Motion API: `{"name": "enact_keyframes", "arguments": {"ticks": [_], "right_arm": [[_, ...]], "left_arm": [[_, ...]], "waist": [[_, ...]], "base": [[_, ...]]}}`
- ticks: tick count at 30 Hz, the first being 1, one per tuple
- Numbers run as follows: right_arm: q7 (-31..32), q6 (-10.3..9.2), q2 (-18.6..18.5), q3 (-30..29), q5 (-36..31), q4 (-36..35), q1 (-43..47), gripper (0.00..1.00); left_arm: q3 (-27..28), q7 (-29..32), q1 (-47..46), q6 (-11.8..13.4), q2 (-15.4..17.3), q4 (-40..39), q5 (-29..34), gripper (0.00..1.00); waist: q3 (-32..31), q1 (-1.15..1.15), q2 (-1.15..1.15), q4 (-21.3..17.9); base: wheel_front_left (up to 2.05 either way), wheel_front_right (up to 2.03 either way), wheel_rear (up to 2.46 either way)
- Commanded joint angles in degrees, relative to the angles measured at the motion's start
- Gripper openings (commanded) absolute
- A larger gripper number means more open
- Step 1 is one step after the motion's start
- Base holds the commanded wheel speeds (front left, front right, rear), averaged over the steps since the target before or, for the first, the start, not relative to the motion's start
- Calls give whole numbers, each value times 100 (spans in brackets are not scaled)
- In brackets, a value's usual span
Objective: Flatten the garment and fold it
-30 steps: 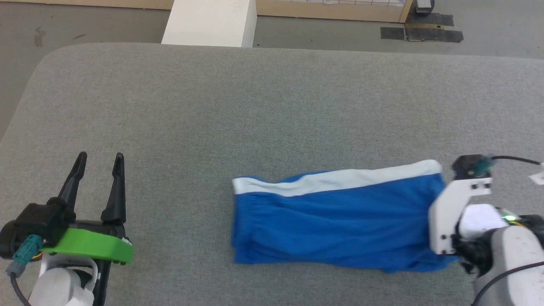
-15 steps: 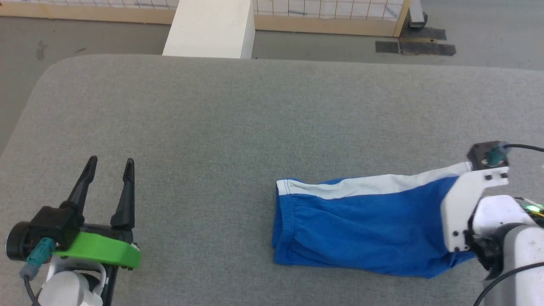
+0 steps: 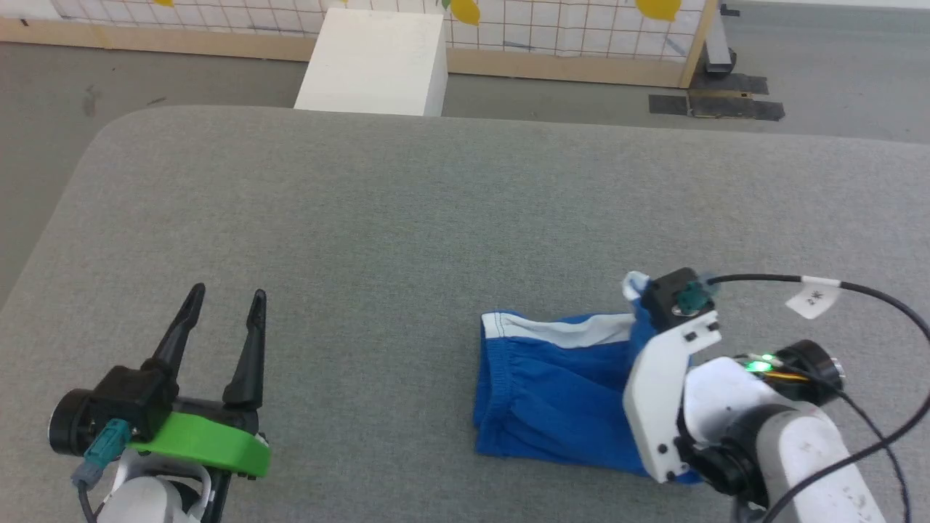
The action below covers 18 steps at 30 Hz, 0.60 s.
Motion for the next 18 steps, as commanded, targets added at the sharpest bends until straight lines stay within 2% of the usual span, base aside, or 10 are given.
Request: {"name": "enact_keyframes", "arguments": {"ticks": [1,17,18], "right_arm": [[-93,-9,-2,94,153,110,-141,0],[-817,-9,-2,1147,988,1899,-1040,0],[-926,-9,-2,1213,1003,1969,-1103,6]], "left_arm": [[-19,-26,51,-21,-13,14,8,100],[-131,-26,83,-22,-74,164,-75,100],[-142,-26,77,-22,-78,168,-79,100]], "waist": [[-4,0,0,62],[43,0,0,325],[49,0,0,330]], "base": [[0,0,0],[0,0,0],[0,0,0]]}}
